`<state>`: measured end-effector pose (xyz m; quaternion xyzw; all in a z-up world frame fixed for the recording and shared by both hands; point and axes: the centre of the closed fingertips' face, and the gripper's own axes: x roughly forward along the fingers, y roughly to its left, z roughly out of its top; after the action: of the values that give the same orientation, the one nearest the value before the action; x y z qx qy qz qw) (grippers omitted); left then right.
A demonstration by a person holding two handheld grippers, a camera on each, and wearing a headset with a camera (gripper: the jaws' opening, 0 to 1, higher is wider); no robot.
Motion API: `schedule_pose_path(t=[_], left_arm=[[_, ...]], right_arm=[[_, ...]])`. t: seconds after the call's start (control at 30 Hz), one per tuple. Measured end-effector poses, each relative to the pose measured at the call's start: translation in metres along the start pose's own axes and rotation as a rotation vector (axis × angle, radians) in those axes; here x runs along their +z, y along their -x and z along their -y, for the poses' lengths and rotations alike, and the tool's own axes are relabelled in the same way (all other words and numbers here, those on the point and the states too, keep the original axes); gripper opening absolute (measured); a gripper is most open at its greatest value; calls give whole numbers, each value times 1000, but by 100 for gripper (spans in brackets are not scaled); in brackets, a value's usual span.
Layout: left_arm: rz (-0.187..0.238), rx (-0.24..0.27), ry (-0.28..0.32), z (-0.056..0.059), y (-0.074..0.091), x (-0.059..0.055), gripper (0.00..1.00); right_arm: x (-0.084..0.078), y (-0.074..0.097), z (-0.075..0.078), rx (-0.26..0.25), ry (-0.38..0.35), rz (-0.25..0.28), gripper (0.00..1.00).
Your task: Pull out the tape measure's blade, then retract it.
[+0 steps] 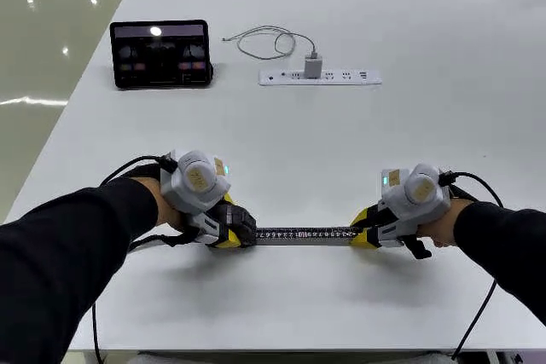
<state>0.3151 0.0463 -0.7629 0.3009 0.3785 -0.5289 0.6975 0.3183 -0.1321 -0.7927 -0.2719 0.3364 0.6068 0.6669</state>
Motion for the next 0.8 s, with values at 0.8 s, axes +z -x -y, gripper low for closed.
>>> schedule_pose_path(t=[0.8], left_arm=[[4,0,9,2,1,1,35]], right_arm=[[-22,18,2,-17,-7,-39,10]])
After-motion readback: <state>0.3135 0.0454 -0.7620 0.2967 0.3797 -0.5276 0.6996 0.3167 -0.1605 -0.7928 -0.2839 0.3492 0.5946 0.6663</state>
